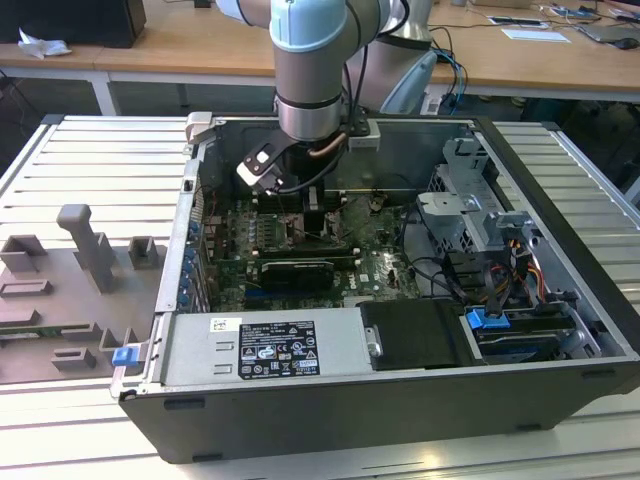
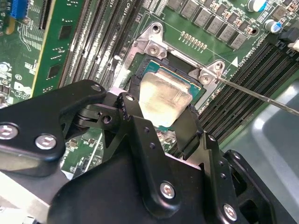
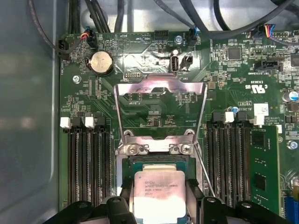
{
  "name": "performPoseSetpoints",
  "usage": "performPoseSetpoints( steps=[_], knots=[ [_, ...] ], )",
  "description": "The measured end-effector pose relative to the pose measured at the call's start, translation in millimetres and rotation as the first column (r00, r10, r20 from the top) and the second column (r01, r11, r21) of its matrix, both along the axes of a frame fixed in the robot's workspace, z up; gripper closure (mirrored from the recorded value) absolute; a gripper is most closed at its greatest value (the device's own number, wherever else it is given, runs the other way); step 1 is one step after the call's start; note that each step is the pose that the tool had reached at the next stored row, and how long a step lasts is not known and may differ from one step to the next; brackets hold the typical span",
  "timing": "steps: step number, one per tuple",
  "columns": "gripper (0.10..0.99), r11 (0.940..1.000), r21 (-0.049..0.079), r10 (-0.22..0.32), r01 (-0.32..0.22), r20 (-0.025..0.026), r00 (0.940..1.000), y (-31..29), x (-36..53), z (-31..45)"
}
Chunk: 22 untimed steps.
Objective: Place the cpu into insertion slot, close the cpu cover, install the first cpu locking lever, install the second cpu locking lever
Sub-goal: 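Place the cpu into insertion slot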
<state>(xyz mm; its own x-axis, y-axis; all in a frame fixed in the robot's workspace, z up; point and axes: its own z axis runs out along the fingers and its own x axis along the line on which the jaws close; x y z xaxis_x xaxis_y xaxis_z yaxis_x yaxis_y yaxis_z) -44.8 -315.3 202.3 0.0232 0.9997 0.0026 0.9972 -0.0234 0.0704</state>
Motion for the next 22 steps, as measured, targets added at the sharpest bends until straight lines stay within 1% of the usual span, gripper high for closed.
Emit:
performPoseSetpoints(
  steps=[5, 7, 9, 11, 13, 15, 22],
  knots=[
    [0.553, 1.0000, -0.001, 0.000, 0.000, -0.0004, 1.0000, 0.8, 0.0, -3.6],
    [0.553, 1.0000, 0.000, 0.000, 0.000, -0.0001, 1.0000, 0.9, 0.0, -3.9],
    [0.553, 1.0000, 0.000, 0.000, 0.000, 0.0000, 1.0000, 0.9, 0.1, -3.8],
    [0.553, 1.0000, 0.001, 0.000, 0.000, 0.0007, 1.0000, 1.1, 0.2, -1.4],
    [0.553, 1.0000, -0.002, -0.001, 0.001, 0.0003, 1.0000, 0.9, 0.1, 0.5],
    [0.553, 1.0000, -0.005, 0.000, 0.000, 0.0000, 1.0000, 0.8, 0.2, 0.6],
    [0.553, 0.9999, -0.005, 0.010, -0.010, 0.0001, 0.9999, 0.8, 0.9, -1.3]
  ],
)
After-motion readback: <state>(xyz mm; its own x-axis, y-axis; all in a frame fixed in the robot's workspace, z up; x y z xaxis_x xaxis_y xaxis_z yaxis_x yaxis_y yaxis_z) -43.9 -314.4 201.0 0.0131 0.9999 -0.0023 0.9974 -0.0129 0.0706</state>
